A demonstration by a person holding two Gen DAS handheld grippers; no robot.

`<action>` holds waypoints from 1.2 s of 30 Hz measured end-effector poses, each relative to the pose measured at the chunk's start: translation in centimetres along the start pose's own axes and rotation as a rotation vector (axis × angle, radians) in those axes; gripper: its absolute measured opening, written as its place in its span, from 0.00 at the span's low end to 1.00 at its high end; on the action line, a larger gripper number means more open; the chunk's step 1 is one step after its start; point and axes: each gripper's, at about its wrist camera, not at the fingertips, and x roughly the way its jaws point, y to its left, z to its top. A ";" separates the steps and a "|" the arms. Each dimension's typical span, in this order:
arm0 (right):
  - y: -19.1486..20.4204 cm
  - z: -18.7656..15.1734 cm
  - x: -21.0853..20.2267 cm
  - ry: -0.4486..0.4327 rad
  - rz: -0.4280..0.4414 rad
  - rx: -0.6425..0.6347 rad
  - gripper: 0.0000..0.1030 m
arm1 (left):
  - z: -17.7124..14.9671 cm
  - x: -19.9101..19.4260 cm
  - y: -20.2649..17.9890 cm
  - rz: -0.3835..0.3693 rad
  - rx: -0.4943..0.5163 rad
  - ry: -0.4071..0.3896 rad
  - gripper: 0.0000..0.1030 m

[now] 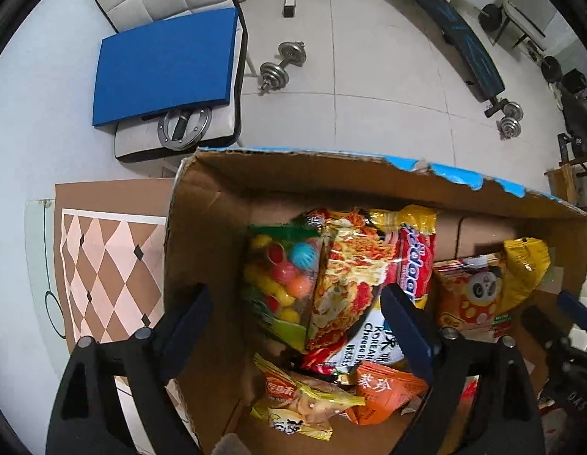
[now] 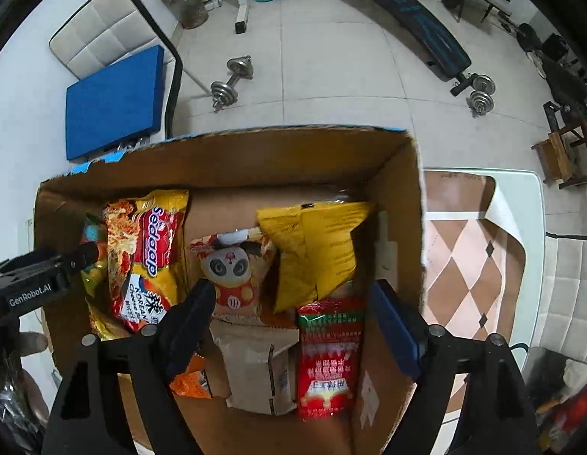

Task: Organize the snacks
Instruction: 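Carry both bags over the box and open both tools to drop them, then move both tools back down to the snacks on the table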

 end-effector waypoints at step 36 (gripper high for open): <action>0.6 -17.4 -12.9 -0.296 -0.026 -0.052 0.91 | -19.7 -14.3 -1.6 -0.044 0.033 -0.447 0.88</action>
